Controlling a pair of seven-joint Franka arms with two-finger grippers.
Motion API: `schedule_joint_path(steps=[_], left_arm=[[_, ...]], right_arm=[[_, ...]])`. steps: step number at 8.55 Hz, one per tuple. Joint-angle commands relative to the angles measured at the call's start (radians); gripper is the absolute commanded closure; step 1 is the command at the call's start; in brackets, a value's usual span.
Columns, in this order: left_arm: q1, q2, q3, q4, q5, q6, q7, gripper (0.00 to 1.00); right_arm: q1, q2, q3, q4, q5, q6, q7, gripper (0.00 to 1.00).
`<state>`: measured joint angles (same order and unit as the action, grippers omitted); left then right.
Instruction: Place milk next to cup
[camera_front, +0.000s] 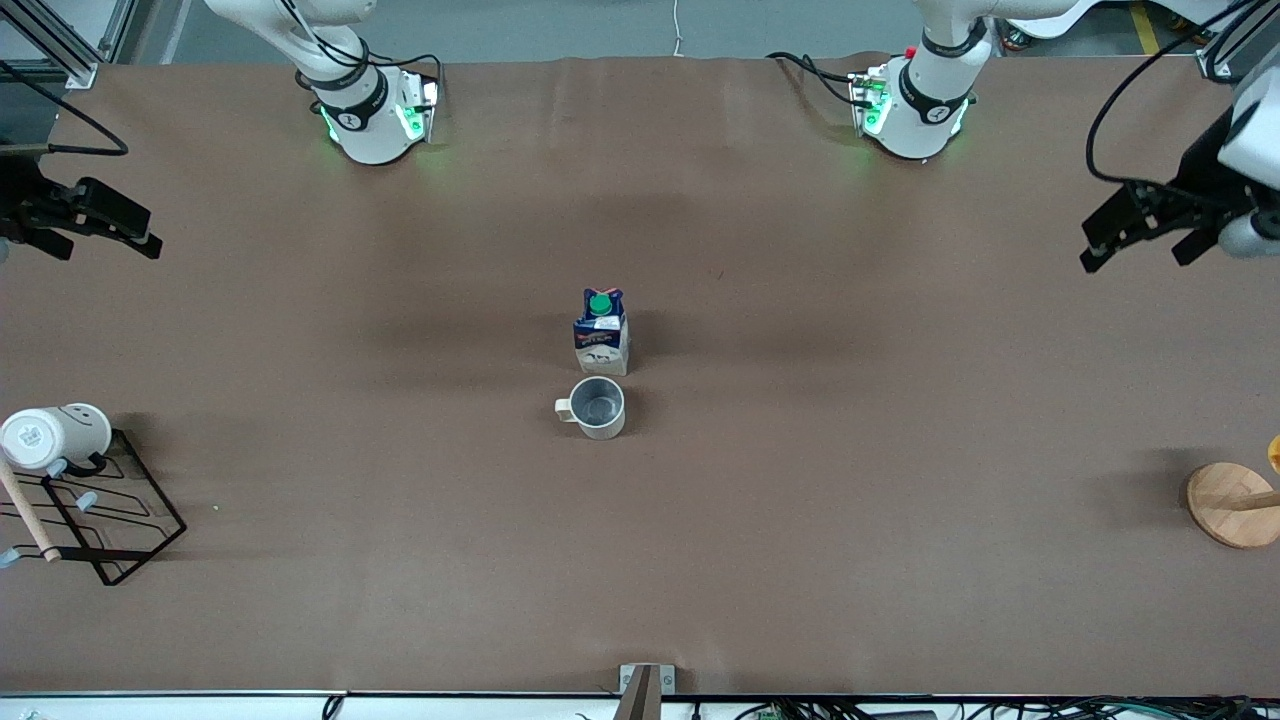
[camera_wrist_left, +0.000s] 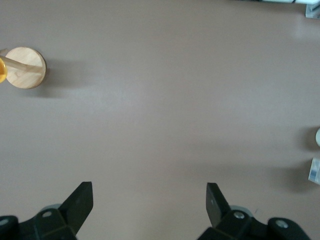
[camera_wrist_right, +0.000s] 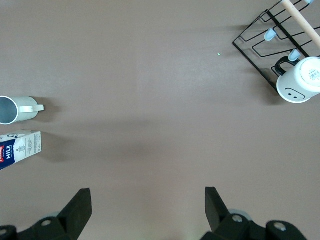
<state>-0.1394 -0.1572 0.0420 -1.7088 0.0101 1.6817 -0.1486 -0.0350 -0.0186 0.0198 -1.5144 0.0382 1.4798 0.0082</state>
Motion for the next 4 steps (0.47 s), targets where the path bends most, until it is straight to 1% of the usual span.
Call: schedule_joint_path(steps=[1, 2, 3, 4], left_arm=[[-0.011, -0.039, 0.006, -0.017, -0.001, -0.143, 0.065, 0.0], [-0.009, -0.021, 0.01, 0.012, -0.004, -0.143, 0.064, 0.0], [-0.006, -0.001, 0.022, 0.061, -0.004, -0.148, 0.075, 0.0], [-0.006, 0.013, 0.025, 0.081, -0.009, -0.148, 0.086, 0.0]], right_arm=[[-0.002, -0.015, 0.002, -0.015, -0.009, 0.0, -0.007, 0.0], [-0.002, -0.015, 0.002, -0.017, -0.009, 0.0, -0.007, 0.0], [-0.003, -0.015, 0.002, -0.017, -0.009, 0.0, -0.007, 0.0], [-0.002, -0.015, 0.002, -0.017, -0.009, 0.0, -0.007, 0.0]])
